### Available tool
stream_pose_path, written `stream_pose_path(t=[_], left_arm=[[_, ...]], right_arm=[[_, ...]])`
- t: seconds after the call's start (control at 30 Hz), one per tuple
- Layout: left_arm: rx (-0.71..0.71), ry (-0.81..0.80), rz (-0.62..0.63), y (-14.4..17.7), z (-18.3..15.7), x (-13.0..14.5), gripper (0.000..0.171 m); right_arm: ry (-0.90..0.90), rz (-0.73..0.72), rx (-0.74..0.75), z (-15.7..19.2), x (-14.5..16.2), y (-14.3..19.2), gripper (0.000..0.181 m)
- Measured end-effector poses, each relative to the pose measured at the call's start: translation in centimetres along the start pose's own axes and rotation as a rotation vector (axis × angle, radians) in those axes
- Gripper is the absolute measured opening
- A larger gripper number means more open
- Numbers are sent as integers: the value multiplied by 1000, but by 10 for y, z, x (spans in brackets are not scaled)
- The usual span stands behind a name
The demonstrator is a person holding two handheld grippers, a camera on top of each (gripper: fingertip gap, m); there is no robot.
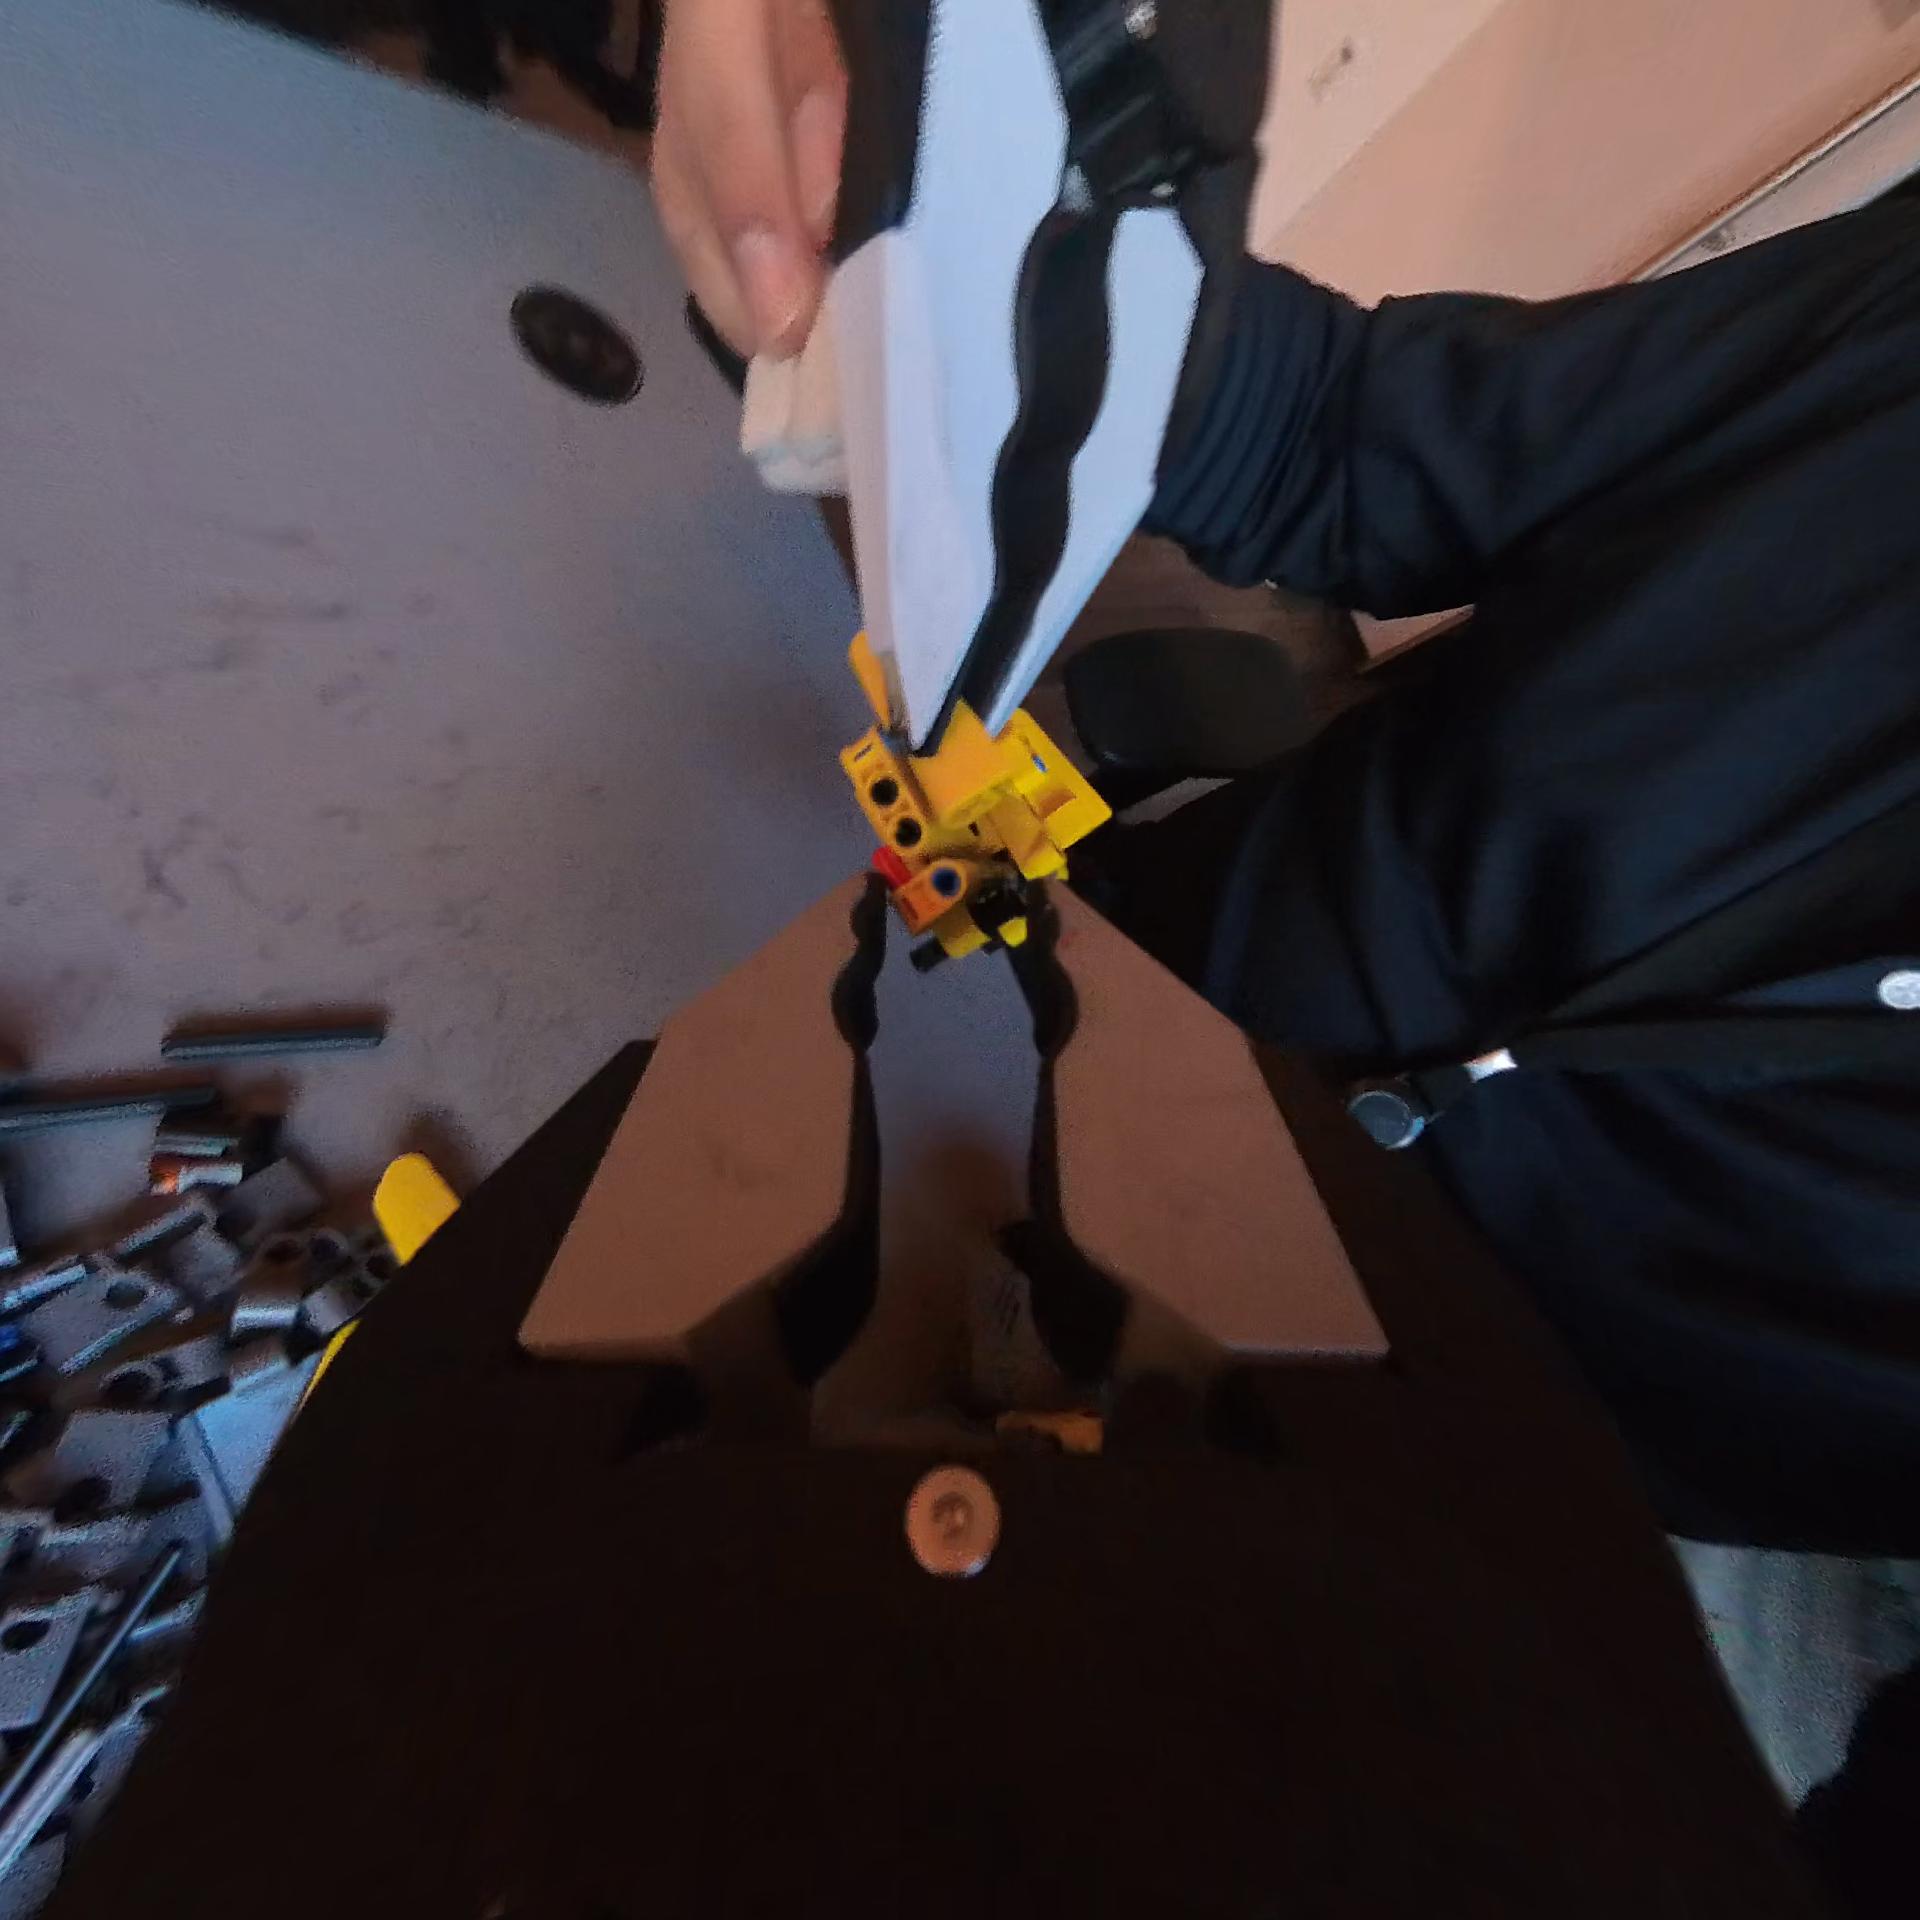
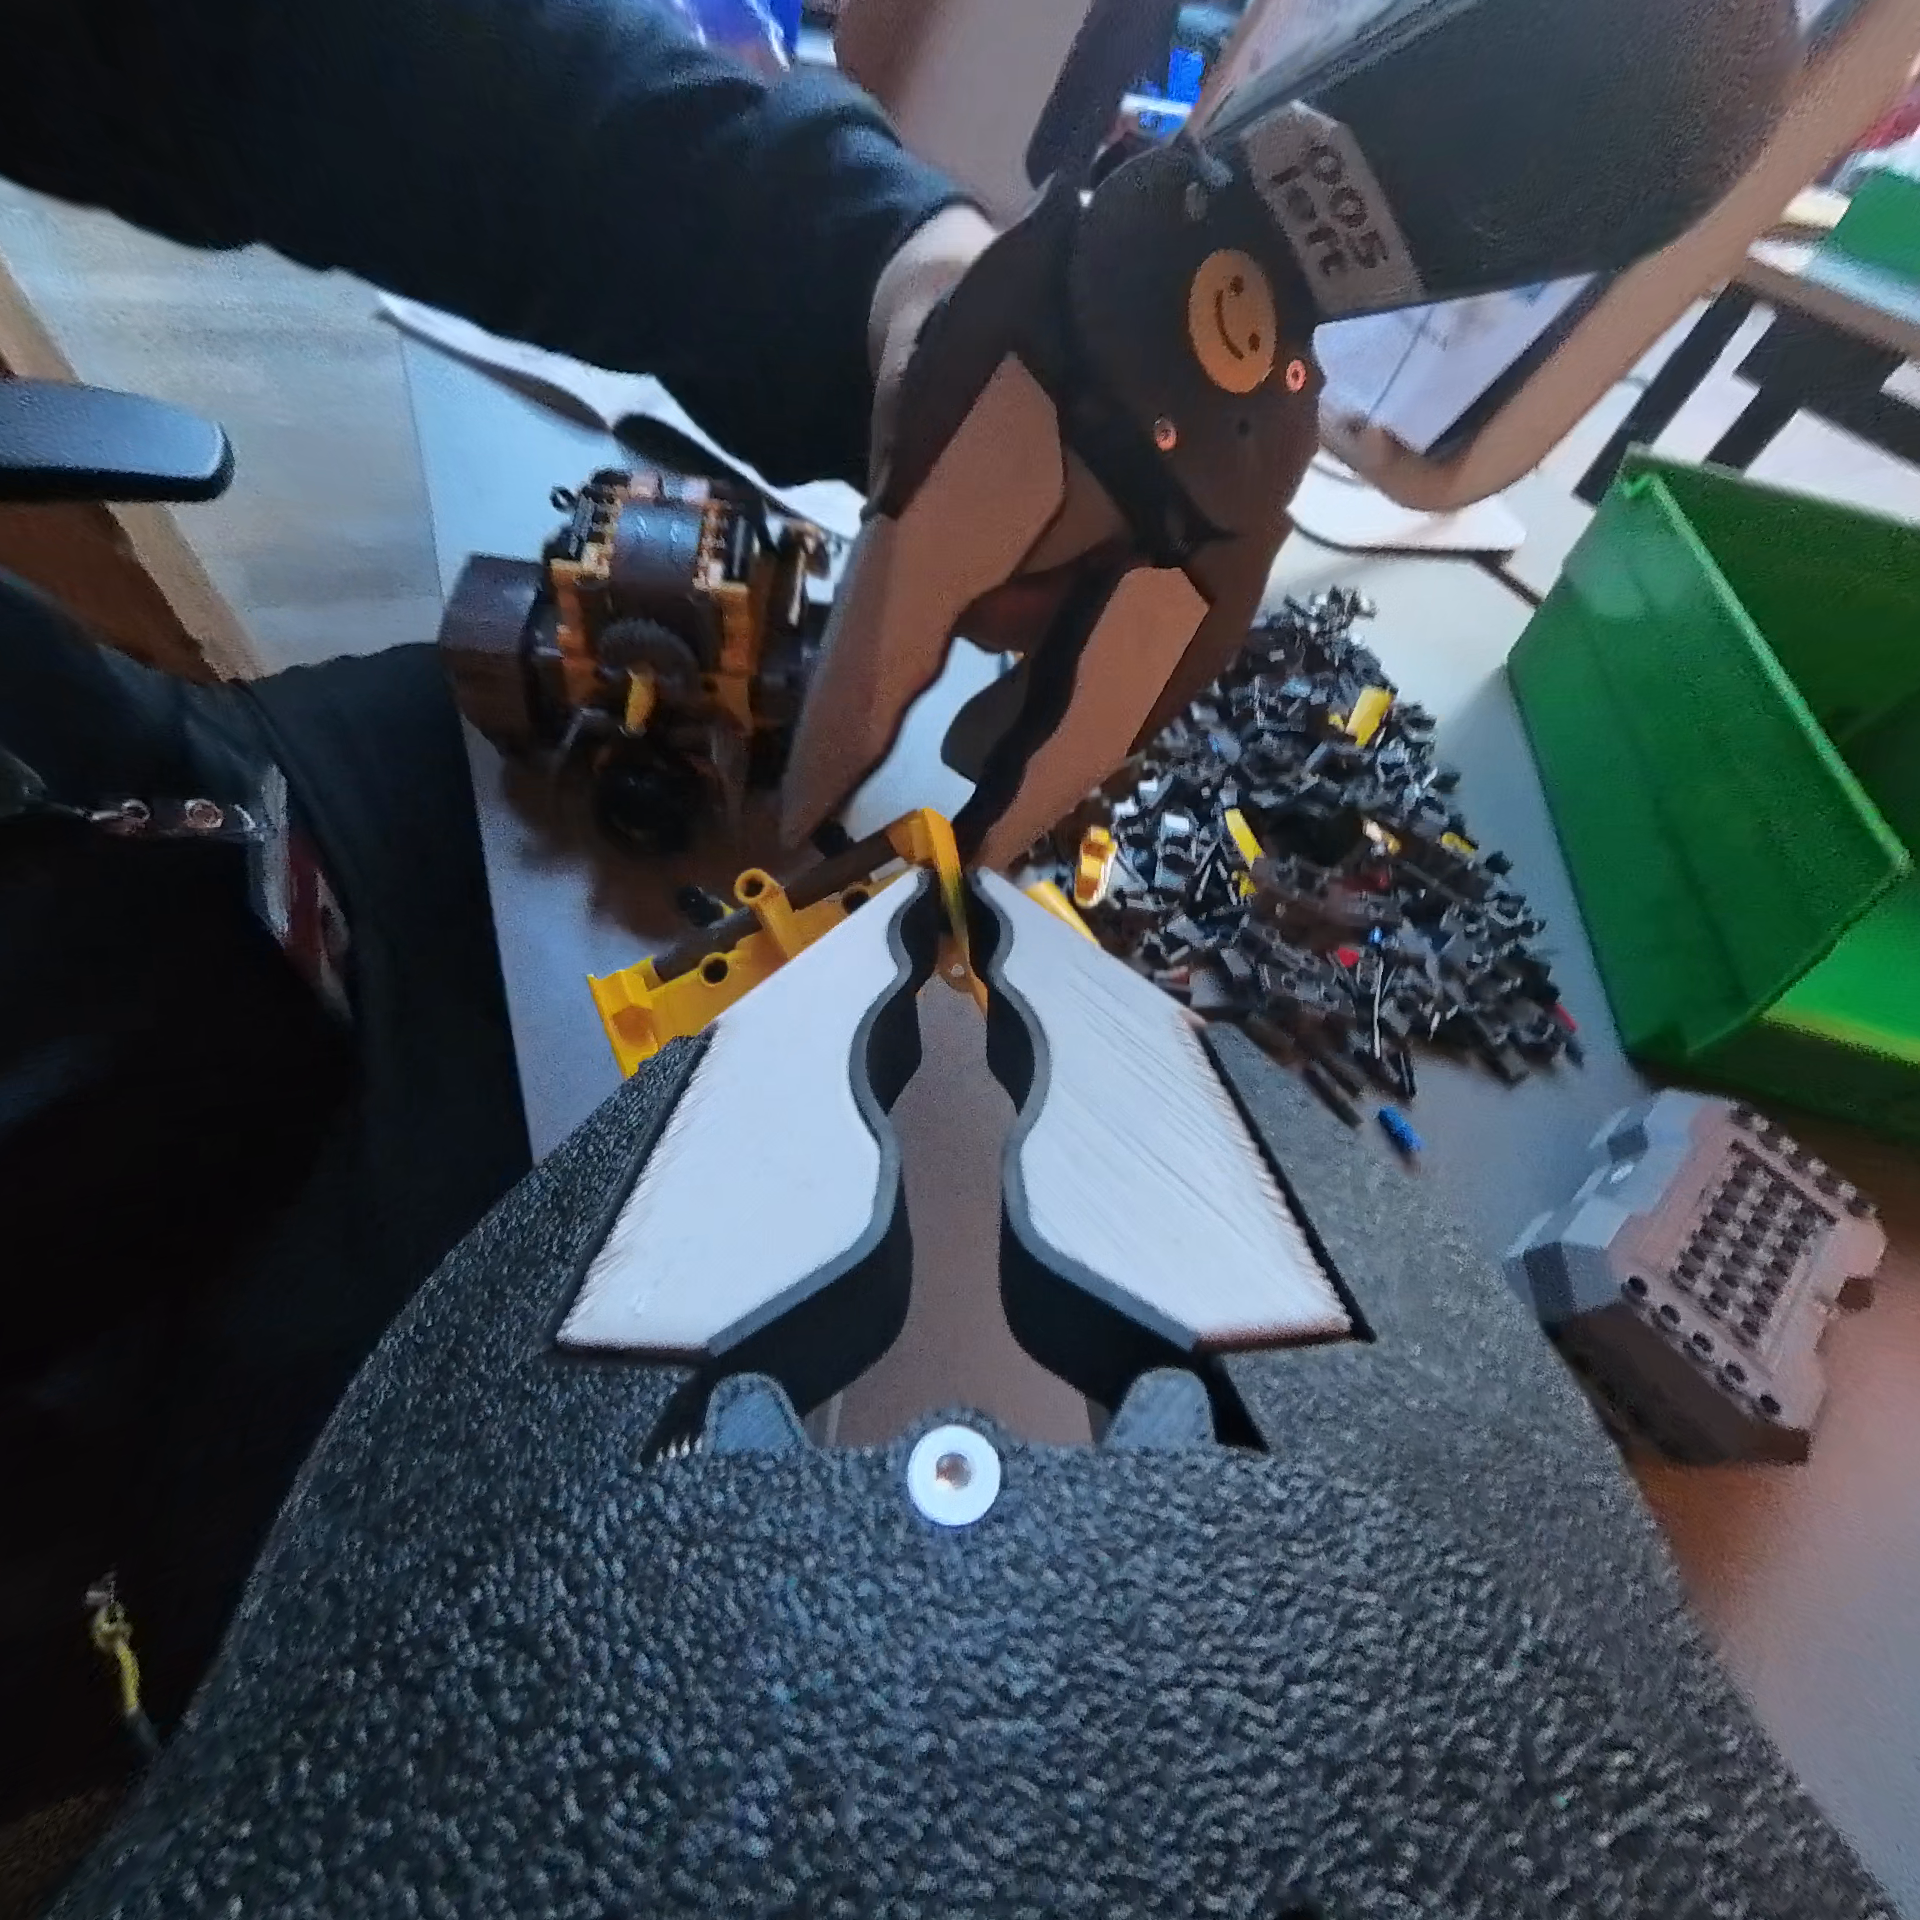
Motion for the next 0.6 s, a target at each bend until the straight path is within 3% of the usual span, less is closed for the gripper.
stream_pose_path(t=[0.13, 0.43, 0.6], left_arm=[[-8, 126, 41, -2, 29, 2, 0], [-19, 139, 79, -23, 48, 3, 0], [-248, 46, 147, -22, 67, 15, 8]], right_arm=[[-23, 88, 20, -3, 28, -1, 4], [-68, 202, -6, 0, 68, -11, 4], [-31, 296, -27, 1, 80, -19, 5]])
Point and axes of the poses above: each gripper's, where its closed fingertips meet, y back along the fingers, x out of its underside, z = x × y across the jaws, the point moved 3 cm from there along y, back along the fingers, and after that the axes turned 10 degrees about y, right-handed, at the moved point
